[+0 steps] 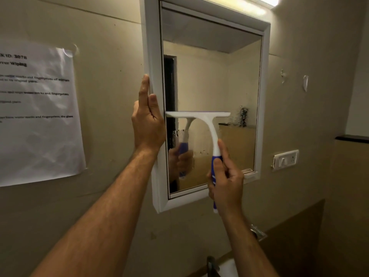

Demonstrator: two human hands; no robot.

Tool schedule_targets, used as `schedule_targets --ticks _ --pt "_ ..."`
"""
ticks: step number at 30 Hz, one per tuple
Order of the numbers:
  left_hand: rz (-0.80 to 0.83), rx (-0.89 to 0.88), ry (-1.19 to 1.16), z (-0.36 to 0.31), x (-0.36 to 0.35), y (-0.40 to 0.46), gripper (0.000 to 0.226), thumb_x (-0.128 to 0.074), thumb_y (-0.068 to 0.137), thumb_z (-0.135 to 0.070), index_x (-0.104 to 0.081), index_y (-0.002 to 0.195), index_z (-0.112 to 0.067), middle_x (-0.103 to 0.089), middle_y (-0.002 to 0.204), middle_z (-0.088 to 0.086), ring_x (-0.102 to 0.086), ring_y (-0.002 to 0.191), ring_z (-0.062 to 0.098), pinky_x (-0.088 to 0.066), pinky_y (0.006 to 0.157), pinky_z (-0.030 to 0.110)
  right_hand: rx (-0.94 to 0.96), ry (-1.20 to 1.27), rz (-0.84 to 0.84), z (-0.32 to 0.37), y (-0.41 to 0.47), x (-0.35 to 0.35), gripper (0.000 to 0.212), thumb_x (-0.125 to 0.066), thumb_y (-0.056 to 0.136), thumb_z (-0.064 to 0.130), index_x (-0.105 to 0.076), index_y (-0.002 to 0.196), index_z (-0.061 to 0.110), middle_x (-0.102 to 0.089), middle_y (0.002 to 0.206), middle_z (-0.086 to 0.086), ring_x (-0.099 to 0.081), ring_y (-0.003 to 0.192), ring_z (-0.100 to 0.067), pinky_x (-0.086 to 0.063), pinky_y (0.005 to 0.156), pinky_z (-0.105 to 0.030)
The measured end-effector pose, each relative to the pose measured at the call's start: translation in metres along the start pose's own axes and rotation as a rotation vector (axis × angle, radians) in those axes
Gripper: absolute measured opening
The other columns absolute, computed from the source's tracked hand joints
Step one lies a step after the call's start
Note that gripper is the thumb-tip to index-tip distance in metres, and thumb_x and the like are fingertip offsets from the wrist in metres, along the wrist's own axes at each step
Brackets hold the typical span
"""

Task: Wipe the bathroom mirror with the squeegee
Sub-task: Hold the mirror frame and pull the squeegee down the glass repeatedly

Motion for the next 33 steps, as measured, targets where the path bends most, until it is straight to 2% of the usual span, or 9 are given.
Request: schedule_targets --ticks 5,10,15,18,20,23,26,29,33 --pt "-0.023 -0.010 0.010 -0.002 0.003 0.000 0.045 -0.032 0.106 -0.020 -0.027 0.150 -0.016 -0.032 0.100 -0.032 -0.035 0.086 -0.038 -0.028 0.073 -0.012 -0.083 0.041 0.025 -0.034 -0.048 0.014 0.045 -0.048 0.096 0.026 -0.052 0.123 0.061 -0.055 0.067 -0.006 -0.042 0.054 -0.020 -0.038 0.042 -0.025" --pt "-0.034 -0.010 0.021 -0.003 0.003 0.000 0.045 -0.031 0.106 -0.019 -0.026 0.150 -0.015 -0.031 0.099 -0.033 -0.036 0.085 -0.037 -0.030 0.070 -0.011 -0.073 0.037 -0.007 -0.014 -0.022 0.012 0.042 -0.047 0.099 0.021 -0.052 0.130 0.051 -0.059 0.074 -0.006 -0.046 0.054 -0.014 -0.040 0.042 -0.023" --pt "-0.045 -0.029 0.020 -0.006 0.006 0.000 0.046 -0.029 0.105 -0.026 -0.027 0.151 -0.021 -0.033 0.099 -0.037 -0.054 0.087 -0.011 -0.037 0.069 -0.001 -0.026 0.055 0.006 0.011 0.009 -0.004 0.043 -0.046 0.101 0.018 -0.047 0.133 0.047 -0.066 0.091 0.025 -0.050 0.066 -0.017 -0.045 0.048 -0.026" --pt "-0.050 -0.027 0.015 -0.005 0.005 0.000 0.045 -0.030 0.105 -0.024 -0.027 0.150 -0.020 -0.033 0.101 -0.036 -0.048 0.084 -0.022 -0.035 0.069 -0.006 -0.034 0.070 0.018 -0.008 -0.012 0.002 0.042 -0.047 0.099 0.024 -0.050 0.127 0.055 -0.061 0.076 -0.001 -0.046 0.055 -0.016 -0.041 0.042 -0.023" --pt "-0.054 -0.036 0.002 -0.005 0.004 0.000 0.045 -0.030 0.106 -0.023 -0.027 0.150 -0.020 -0.031 0.120 -0.036 -0.044 0.091 -0.029 -0.034 0.074 -0.008 -0.054 0.092 0.019 -0.030 -0.036 0.010 0.042 -0.048 0.094 0.030 -0.052 0.122 0.060 -0.053 0.067 -0.008 -0.042 0.050 -0.016 -0.038 0.040 -0.023" --pt "-0.056 -0.060 -0.004 -0.005 0.004 0.000 0.045 -0.028 0.105 -0.030 -0.028 0.150 -0.024 -0.035 0.129 -0.031 -0.058 0.092 -0.004 -0.048 0.081 0.012 -0.126 0.104 0.030 -0.055 -0.061 0.018 0.043 -0.048 0.089 0.033 -0.053 0.118 0.064 -0.051 0.064 -0.009 -0.039 0.048 -0.017 -0.036 0.039 -0.023" --pt "-0.059 -0.036 0.006 0.004 0.003 0.002 0.046 -0.024 0.103 -0.043 -0.023 0.149 -0.037 -0.059 0.120 -0.007 -0.050 0.066 0.011 -0.058 0.066 0.042 -0.118 0.097 0.016 -0.048 -0.053 0.019 0.042 -0.048 0.090 0.032 -0.054 0.123 0.058 -0.055 0.064 -0.004 -0.040 0.049 -0.018 -0.037 0.040 -0.024" --pt "-0.060 -0.013 0.016 0.010 0.003 0.003 0.046 -0.023 0.102 -0.046 -0.022 0.148 -0.040 -0.059 0.097 0.004 -0.044 0.059 0.011 -0.056 0.059 0.041 -0.057 0.106 -0.003 -0.024 -0.021 0.011 0.041 -0.048 0.095 0.030 -0.053 0.130 0.050 -0.058 0.069 -0.005 -0.042 0.052 -0.018 -0.039 0.041 -0.025" --pt "-0.051 -0.010 0.011 0.009 0.002 0.002 0.046 -0.025 0.103 -0.041 -0.023 0.149 -0.035 -0.051 0.102 -0.020 -0.051 0.065 0.015 -0.057 0.067 0.039 -0.020 0.108 -0.007 -0.011 0.001 -0.002 0.042 -0.047 0.100 0.022 -0.050 0.134 0.046 -0.056 0.071 -0.008 -0.042 0.054 -0.019 -0.040 0.042 -0.024"
Point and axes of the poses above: each hand's wrist, its own y-axis towards the middle knuckle, its own x-axis out of the back of the hand, z = x × y, the point moved 8 cm from there along y, towards the middle knuckle
